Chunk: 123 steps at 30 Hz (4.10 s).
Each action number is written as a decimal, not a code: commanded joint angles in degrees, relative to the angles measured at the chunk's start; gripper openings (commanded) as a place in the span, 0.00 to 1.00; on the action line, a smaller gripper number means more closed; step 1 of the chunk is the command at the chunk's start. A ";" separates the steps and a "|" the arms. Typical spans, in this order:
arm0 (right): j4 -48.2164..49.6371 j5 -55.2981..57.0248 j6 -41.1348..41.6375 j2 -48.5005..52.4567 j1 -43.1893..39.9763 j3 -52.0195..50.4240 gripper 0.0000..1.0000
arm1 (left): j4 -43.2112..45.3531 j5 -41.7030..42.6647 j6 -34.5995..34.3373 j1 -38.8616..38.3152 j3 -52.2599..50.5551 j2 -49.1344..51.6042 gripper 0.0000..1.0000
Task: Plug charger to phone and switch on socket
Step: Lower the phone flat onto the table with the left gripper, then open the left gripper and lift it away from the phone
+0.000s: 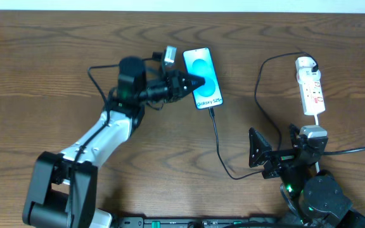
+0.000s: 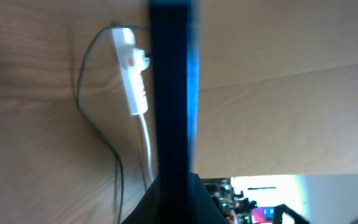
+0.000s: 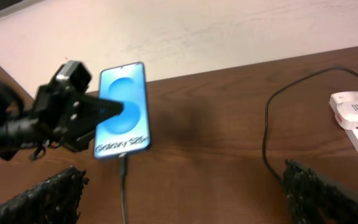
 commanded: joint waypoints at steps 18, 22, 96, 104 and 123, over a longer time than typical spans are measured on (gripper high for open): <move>-1.44 0.44 2.43 -0.13 -0.13 0.81 0.99 | -32.13 0.96 27.85 -3.26 25.79 23.17 0.07; -2.69 0.33 2.97 -0.13 -0.13 0.79 0.99 | -32.22 0.90 31.26 -3.28 25.79 27.21 0.07; -8.02 -2.93 6.29 0.02 -0.13 0.68 0.99 | -43.78 -30.71 30.75 -7.50 25.31 30.75 0.36; -8.22 -2.93 6.27 0.04 -0.13 0.68 0.99 | -44.00 -31.74 33.09 -7.43 25.31 30.75 0.38; -10.56 -3.04 6.27 0.13 -0.13 0.61 0.99 | -51.89 -31.89 37.53 5.01 25.33 22.69 0.52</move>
